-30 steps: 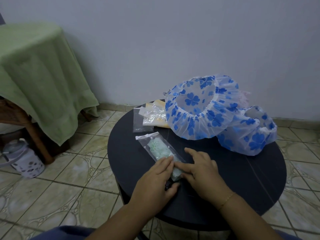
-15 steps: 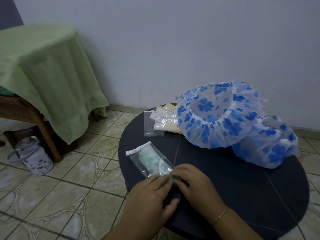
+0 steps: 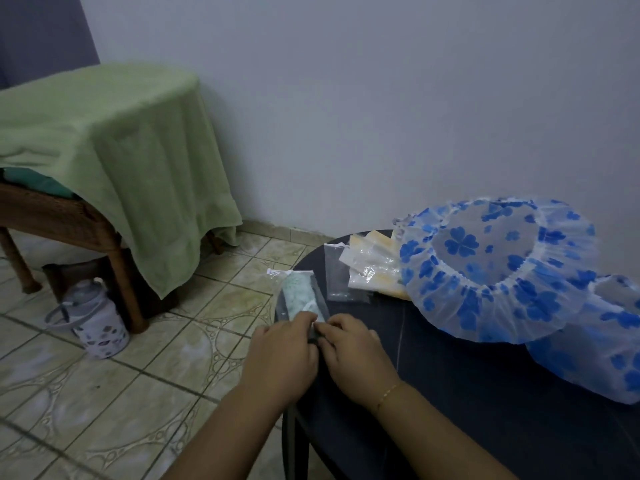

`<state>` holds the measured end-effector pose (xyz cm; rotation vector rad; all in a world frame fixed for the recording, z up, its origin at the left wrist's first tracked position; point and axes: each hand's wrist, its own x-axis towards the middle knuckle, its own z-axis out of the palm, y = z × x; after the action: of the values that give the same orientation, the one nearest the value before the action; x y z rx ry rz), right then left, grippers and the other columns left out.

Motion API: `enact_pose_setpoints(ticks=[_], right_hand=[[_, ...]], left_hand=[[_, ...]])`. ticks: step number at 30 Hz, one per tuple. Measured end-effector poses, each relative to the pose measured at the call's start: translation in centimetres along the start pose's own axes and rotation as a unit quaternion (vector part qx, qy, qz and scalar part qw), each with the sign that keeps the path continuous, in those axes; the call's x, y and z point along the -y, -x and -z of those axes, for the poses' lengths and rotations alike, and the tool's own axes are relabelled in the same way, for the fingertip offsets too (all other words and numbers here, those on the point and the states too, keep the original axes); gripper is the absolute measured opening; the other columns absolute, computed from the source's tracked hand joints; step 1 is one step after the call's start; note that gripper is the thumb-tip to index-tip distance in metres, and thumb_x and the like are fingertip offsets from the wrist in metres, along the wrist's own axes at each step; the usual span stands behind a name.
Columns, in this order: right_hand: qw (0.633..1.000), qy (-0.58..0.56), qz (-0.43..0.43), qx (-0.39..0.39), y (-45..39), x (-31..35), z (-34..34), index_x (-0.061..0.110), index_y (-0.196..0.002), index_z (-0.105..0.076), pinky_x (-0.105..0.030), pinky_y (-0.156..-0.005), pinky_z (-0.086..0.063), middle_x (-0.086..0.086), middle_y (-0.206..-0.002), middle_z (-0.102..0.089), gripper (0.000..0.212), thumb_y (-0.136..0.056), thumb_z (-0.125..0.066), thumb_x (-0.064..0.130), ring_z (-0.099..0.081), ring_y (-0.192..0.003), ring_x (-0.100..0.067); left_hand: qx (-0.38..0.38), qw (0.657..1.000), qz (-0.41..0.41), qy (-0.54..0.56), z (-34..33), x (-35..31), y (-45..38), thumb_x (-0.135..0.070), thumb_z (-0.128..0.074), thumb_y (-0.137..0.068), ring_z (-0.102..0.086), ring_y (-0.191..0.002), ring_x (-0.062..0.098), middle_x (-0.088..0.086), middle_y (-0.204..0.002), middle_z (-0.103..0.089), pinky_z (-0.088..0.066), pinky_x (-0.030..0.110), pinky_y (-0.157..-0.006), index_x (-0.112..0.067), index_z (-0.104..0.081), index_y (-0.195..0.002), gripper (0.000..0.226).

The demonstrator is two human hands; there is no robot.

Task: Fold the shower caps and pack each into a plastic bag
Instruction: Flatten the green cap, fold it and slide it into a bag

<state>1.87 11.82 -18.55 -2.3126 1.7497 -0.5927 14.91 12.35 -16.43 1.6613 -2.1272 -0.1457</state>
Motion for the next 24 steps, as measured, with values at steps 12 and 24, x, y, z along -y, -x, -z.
enact_pose_setpoints(ticks=[12,24], right_hand=[[0.998,0.041,-0.035,0.009,-3.6,-1.1,0.9,0.026,-0.14,-0.038,-0.035,-0.098,-0.03,0.002,-0.144,-0.035,0.041,-0.1,-0.03,0.031,-0.036,-0.125,-0.021],[0.995,0.016,-0.067,-0.071,2.5,-4.1,6.3,0.026,-0.134,-0.05,-0.038,-0.111,-0.027,0.001,-0.147,-0.034,0.037,-0.099,-0.039,0.029,-0.03,-0.133,-0.016]], left_hand=[[0.003,0.996,-0.005,0.085,-1.5,-0.5,-4.3,-0.014,-0.042,-0.088,-0.041,-0.123,0.011,-0.009,-0.129,-0.049,-0.025,0.028,-0.096,-0.027,-0.045,-0.128,0.043],[0.028,0.995,-0.054,0.078,-1.8,-6.7,-1.9,-0.019,-0.043,-0.092,-0.009,-0.144,0.011,-0.009,-0.154,-0.023,-0.002,0.034,-0.116,-0.03,-0.03,-0.143,0.054]])
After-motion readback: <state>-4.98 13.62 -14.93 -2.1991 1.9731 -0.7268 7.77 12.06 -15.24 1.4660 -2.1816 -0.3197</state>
